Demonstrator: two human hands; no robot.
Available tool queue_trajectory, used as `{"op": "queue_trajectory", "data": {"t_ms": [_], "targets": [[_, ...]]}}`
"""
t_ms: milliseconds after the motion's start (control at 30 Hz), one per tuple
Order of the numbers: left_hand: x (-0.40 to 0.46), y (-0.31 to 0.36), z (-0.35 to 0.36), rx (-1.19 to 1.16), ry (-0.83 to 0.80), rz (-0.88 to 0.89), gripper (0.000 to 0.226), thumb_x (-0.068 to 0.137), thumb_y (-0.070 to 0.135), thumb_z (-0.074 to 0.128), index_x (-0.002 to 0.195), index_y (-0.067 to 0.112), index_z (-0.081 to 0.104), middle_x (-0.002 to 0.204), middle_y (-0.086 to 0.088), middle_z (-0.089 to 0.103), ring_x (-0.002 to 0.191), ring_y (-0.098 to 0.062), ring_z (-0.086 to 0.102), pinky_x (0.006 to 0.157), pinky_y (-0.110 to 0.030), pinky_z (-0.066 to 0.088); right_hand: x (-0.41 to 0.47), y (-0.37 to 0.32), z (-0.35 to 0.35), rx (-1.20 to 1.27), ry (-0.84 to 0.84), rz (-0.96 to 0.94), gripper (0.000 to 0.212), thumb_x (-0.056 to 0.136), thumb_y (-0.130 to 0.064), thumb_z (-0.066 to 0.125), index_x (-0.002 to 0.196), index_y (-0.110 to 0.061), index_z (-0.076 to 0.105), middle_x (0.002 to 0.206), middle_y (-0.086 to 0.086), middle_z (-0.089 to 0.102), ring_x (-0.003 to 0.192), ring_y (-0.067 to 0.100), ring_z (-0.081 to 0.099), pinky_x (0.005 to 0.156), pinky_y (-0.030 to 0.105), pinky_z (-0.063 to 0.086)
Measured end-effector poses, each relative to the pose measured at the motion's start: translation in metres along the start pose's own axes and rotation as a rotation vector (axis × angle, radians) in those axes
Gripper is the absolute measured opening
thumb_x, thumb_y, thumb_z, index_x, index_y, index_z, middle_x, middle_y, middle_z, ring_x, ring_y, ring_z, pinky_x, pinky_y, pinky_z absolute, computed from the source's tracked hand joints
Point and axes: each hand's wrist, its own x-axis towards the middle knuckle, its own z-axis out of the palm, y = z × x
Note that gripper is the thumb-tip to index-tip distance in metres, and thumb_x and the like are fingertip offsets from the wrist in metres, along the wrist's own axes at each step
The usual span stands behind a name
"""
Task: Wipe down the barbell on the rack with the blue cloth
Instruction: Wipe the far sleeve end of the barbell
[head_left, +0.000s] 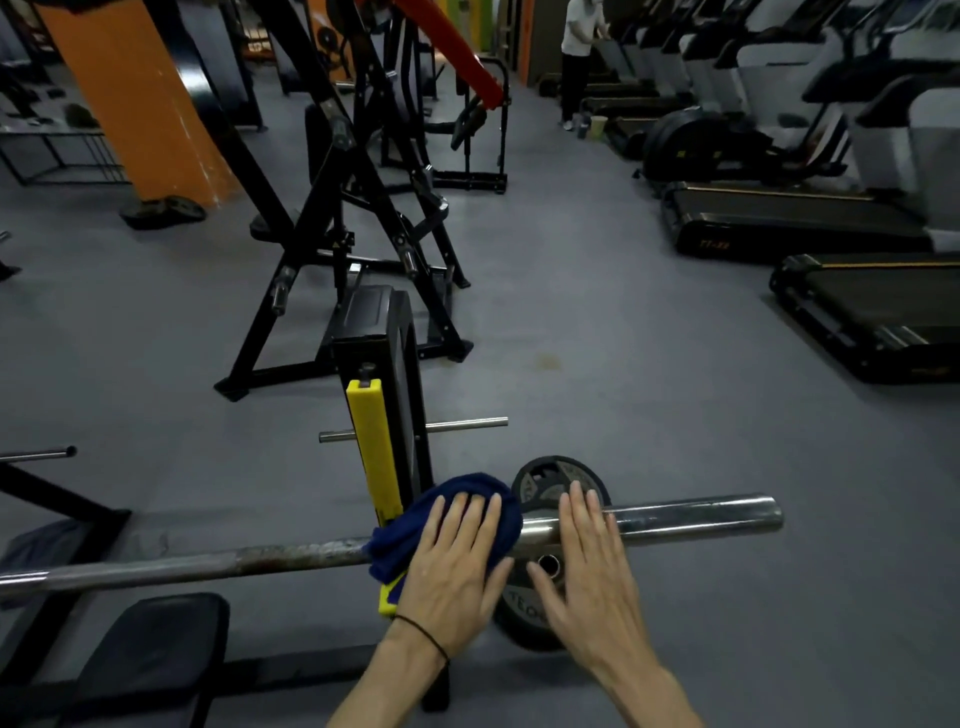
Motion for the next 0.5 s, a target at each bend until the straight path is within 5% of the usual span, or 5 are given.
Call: {"op": "queue_trajectory", "data": {"t_ms": [233, 367, 500], "targets": [[-0.006, 0.003, -0.005, -0.014, -0.031, -0.056, 0.068, 0.096, 0.048, 0.045, 0.153, 0.011, 0.042, 0.146, -0.010, 0.055, 0.136, -0.029, 0.050, 0.119, -0.047, 0.024, 0.000, 0.016, 0.012, -0.136, -0.093, -0.105, 0.084, 0.092, -0.051, 0.046, 0.160, -0.007, 0.024, 0.169, 0.010, 0.015, 0.157, 0.026, 0.013, 0.122, 0.050, 0.016], [-0.011, -0.001, -0.006, 0.000, -0.026, -0.260, 0.063, 0.097, 0.045, 0.042, 0.150, 0.010, 0.047, 0.147, -0.011, 0.054, 0.136, -0.030, 0.048, 0.122, -0.046, 0.020, 0.014, 0.041, 0.005, -0.181, -0.120, -0.220, 0.088, 0.083, -0.040, 0.073, 0.158, -0.015, 0.034, 0.164, 0.011, 0.032, 0.152, 0.029, 0.029, 0.119, 0.055, 0.022], [0.003, 0.048, 0.011, -0.024, -0.041, -0.133, 0.050, 0.105, 0.029, 0.031, 0.150, 0.008, 0.042, 0.137, -0.013, 0.062, 0.129, -0.031, 0.058, 0.126, -0.041, 0.010, 0.029, 0.064, -0.003, -0.198, -0.115, -0.207, 0.091, 0.069, -0.039, 0.088, 0.148, -0.012, 0.051, 0.152, 0.014, 0.049, 0.144, 0.033, 0.043, 0.116, 0.056, 0.025]]}}
